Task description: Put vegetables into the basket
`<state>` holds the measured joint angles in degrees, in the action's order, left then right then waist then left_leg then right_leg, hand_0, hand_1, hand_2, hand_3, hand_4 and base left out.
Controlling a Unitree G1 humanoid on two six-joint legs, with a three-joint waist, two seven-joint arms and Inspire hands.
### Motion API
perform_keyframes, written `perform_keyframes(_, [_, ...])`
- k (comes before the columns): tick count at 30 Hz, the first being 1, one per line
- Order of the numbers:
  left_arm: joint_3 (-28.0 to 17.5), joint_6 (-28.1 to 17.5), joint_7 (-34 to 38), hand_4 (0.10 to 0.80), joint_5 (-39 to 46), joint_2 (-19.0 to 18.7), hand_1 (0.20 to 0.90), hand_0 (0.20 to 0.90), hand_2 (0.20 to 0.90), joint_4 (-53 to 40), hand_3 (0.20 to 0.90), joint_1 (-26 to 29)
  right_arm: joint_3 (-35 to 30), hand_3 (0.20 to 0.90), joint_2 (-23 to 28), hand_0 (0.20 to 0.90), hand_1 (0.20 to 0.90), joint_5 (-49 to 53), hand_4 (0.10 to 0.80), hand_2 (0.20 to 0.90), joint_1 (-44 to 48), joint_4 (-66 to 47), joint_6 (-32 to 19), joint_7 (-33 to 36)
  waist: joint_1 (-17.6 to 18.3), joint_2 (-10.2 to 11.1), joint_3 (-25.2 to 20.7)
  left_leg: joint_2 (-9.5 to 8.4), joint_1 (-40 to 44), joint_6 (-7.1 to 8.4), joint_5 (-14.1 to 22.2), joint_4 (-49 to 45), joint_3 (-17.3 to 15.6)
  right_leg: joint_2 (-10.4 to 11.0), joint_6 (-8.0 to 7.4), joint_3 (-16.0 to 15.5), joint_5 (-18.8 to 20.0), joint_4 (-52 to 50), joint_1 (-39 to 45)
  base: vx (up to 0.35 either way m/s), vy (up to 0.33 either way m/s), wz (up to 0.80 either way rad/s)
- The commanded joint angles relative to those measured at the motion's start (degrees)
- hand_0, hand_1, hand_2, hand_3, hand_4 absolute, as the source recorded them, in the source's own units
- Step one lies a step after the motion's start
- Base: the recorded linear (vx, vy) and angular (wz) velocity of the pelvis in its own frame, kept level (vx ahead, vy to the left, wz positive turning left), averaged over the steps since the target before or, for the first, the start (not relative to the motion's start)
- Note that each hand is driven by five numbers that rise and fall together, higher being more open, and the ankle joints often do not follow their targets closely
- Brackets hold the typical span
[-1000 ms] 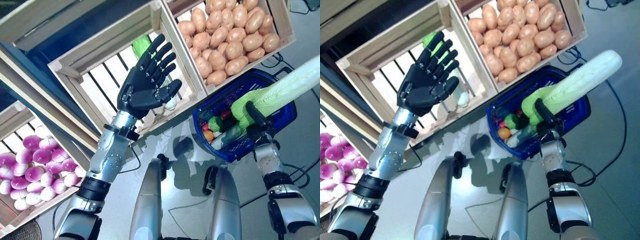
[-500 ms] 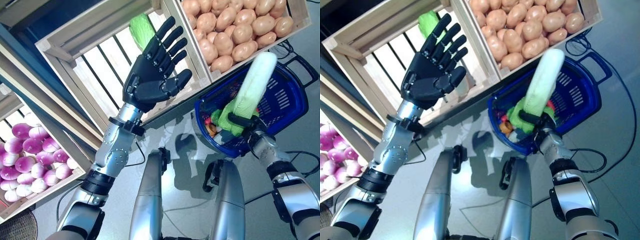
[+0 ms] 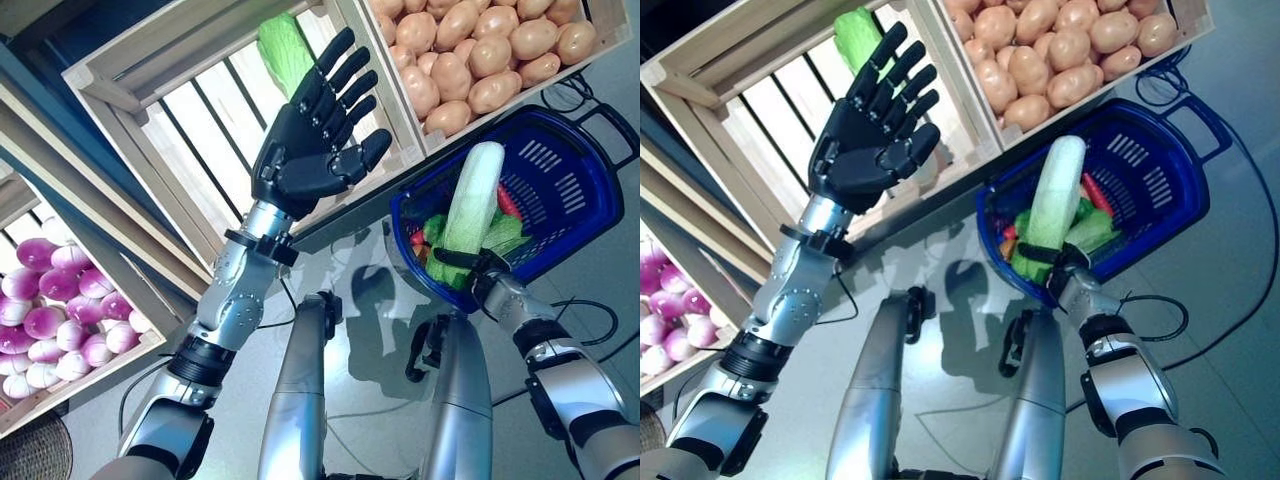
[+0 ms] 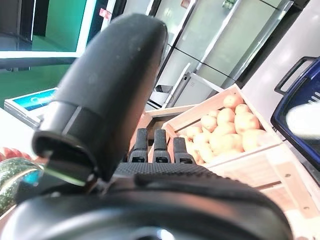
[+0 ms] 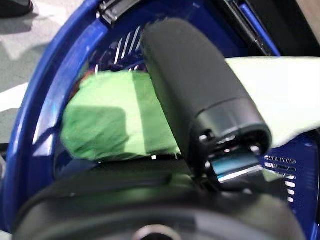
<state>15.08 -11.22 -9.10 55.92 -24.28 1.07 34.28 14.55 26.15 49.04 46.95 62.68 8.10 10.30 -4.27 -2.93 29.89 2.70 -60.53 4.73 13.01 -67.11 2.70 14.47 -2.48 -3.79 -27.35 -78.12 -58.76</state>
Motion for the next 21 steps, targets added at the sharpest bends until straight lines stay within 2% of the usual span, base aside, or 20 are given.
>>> perform_keyframes(1, [-2.04,-4.68,-0.8,0.8,0.85,3.26,0.9,0.9,0.9,-7.02,0.9,5.88,-0.19,0.9,-0.13,0.9,0.9,-8.66,0.8,0.9,5.35,-1.79,-4.97,5.1,-0.19,-1.54,-0.09,-1.49,5.39,-4.71,7.84,-2.21,-3.17,-2.22,2.14,0.21,6.55,6.3,3.84,0.0,0.0,0.0])
perform_keyframes(5, [-1.61,-5.03,-0.54,0.8,1.83,3.0,0.9,0.9,0.9,-6.37,0.9,5.58,1.37,0.9,1.01,0.9,0.9,-12.88,0.8,0.9,6.03,-0.64,-5.17,9.45,-0.14,-1.58,-0.09,-0.96,6.26,-4.83,7.42,-1.29,-3.47,-2.5,2.05,0.18,7.11,7.41,4.69,0.0,0.0,0.0])
perform_keyframes(9, [-1.2,-3.5,-1.19,0.8,-0.22,1.85,0.9,0.9,0.9,-6.0,0.9,5.35,4.23,0.9,2.64,0.9,0.9,-28.5,0.8,0.9,7.12,0.28,0.61,19.95,-0.14,-1.63,-0.09,-0.47,7.42,-4.8,6.37,0.85,-3.71,-3.03,1.81,0.09,8.26,9.28,5.6,0.0,0.0,0.0])
perform_keyframes(11, [-0.43,-2.75,-0.14,0.8,-3.85,0.08,0.9,0.9,0.9,-6.12,0.9,5.52,6.01,0.9,3.9,0.9,0.9,-31.42,0.8,0.9,7.88,0.49,5.05,26.7,-0.15,-1.84,-0.09,-0.05,8.39,-4.83,5.88,2.68,-4.01,-3.23,1.75,-0.1,8.89,11.34,6.7,0.0,0.0,0.0])
perform_keyframes(13, [-0.19,-3.07,0.54,0.8,-5.8,-1.2,0.9,0.9,0.9,-5.92,0.9,5.57,6.11,0.9,4.29,0.9,0.9,-32.45,0.8,0.9,8.36,0.87,6.07,29.11,-0.23,-2.09,-0.09,0.04,9.17,-4.88,5.72,3.89,-4.27,-3.34,1.65,-0.18,9.13,12.32,7.34,0.0,0.0,0.0])
perform_keyframes(18, [-0.16,-4.37,4.83,0.8,-16.58,-6.31,0.9,0.9,0.9,-6.22,0.9,5.93,7.14,0.9,6.57,0.9,0.9,-38.49,0.8,0.9,9.57,-0.23,8.56,36.22,-0.57,-2.85,-0.09,0.04,10.93,-4.88,4.81,7.78,-4.99,-3.57,1.47,-0.5,10.06,15.51,8.95,-0.033,-0.005,-0.03])
perform_keyframes(19, [-0.55,-4.45,7.0,0.8,-21.67,-7.86,0.9,0.9,0.9,-6.53,0.9,6.08,7.28,0.9,7.28,0.9,0.9,-38.03,0.8,0.9,9.66,-1.28,7.73,36.71,-0.66,-2.98,-0.09,0.03,10.17,-5.12,3.16,8.94,-5.28,-3.58,1.89,-0.81,11.44,16.59,8.31,-0.096,-0.024,0.01])
perform_keyframes(21, [-1.31,-4.45,11.25,0.8,-30.48,-10.5,0.9,0.9,0.9,-6.15,0.9,5.65,7.05,0.9,7.88,0.9,0.9,-36.9,0.8,0.9,8.72,-3.51,6.13,36.42,-0.76,-3.03,-0.09,-0.1,10.92,-4.95,2.93,10.11,-5.48,-3.67,1.84,-1.0,11.54,17.64,9.17,-0.044,-0.017,0.07])
